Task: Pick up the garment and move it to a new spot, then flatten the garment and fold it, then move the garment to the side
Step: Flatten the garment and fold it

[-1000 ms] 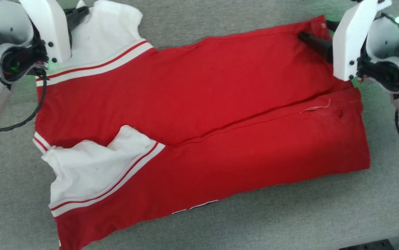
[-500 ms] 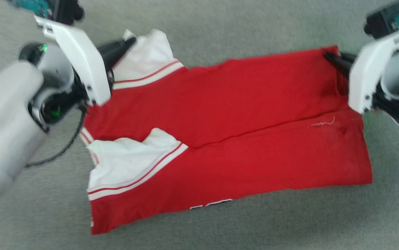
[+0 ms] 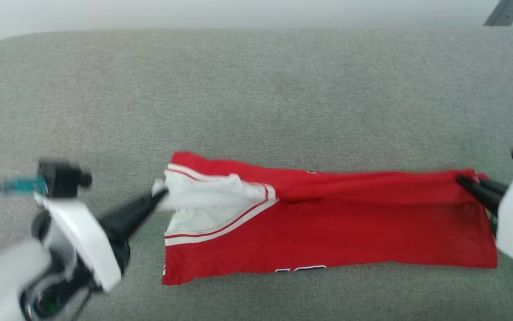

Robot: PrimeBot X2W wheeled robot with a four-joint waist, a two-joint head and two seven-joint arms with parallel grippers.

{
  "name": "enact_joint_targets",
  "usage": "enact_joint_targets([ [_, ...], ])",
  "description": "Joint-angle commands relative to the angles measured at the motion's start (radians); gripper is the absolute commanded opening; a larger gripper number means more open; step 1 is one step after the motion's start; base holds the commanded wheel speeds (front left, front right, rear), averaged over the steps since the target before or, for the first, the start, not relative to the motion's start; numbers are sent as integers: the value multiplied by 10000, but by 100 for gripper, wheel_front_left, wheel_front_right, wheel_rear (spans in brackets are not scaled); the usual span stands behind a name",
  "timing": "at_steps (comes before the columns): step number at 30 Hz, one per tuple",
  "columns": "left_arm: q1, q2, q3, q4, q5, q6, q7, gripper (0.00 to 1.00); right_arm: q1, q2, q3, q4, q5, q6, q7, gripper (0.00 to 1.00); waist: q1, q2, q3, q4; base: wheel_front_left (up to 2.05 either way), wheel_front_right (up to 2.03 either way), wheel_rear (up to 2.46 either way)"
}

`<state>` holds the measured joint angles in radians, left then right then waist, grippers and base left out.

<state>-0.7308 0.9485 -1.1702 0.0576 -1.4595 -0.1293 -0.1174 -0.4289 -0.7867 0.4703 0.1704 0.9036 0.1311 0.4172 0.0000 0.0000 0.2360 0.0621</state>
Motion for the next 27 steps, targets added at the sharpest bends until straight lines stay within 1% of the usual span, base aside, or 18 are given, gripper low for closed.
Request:
enact_joint_targets([
  [1,445,102,-146,-200,-8,81,-259,0,584,-63,-353,-160,-56,-8,64,0,0,0,-11,105,0,0,0],
  [3,950,95,-268,-440,-105,228,-573,0,1239,27,-876,-435,-58,-8,132,0,0,0,65,157,0,0,0],
  [5,1301,-38,-342,-464,-98,301,-785,0,1719,180,-1400,-603,-197,-8,191,0,0,0,151,184,0,0,0],
  [9,1635,-592,-525,49,24,336,-863,0,2141,800,-2028,-592,-637,-8,405,0,0,0,368,178,0,0,0],
  [14,1451,-1390,-567,1273,-153,150,-709,0,1871,1586,-2159,-187,-1267,-7,713,0,0,0,651,83,0,0,0],
  [18,1284,-1795,-597,2053,-20,72,-733,0,1679,1950,-2050,73,-1610,-7,813,1,0,0,800,-7,0,0,0],
  [19,1257,-1876,-605,2178,-6,53,-750,0,1645,1992,-2062,86,-1662,-7,768,23,0,0,810,-19,0,0,0],
  [20,1238,-1923,-586,2286,24,35,-797,7,1622,1985,-2087,56,-1709,-7,733,45,0,0,814,-26,0,0,0],
  [21,1256,-1968,-555,2365,36,28,-872,21,1623,1971,-2151,9,-1734,-7,681,86,0,0,804,-26,0,0,0],
  [22,1290,-1998,-514,2417,49,21,-943,35,1656,1951,-2252,-44,-1773,-8,651,100,0,0,781,-15,0,0,0],
  [23,1340,-2011,-457,2447,85,10,-1054,48,1722,1944,-2356,-117,-1750,-7,657,100,0,0,746,8,0,0,0],
  [24,1398,-2021,-366,2463,145,4,-1166,82,1810,1959,-2450,-217,-1660,-8,694,100,0,0,694,44,0,0,0],
  [25,1490,-2059,-269,2439,136,-2,-1252,100,1917,1936,-2568,-316,-1594,-7,731,100,0,0,643,91,0,0,0],
  [27,1695,-2150,23,2347,247,-12,-1402,100,2152,1831,-2864,-480,-1527,-7,835,100,0,0,541,223,0,0,0],
])
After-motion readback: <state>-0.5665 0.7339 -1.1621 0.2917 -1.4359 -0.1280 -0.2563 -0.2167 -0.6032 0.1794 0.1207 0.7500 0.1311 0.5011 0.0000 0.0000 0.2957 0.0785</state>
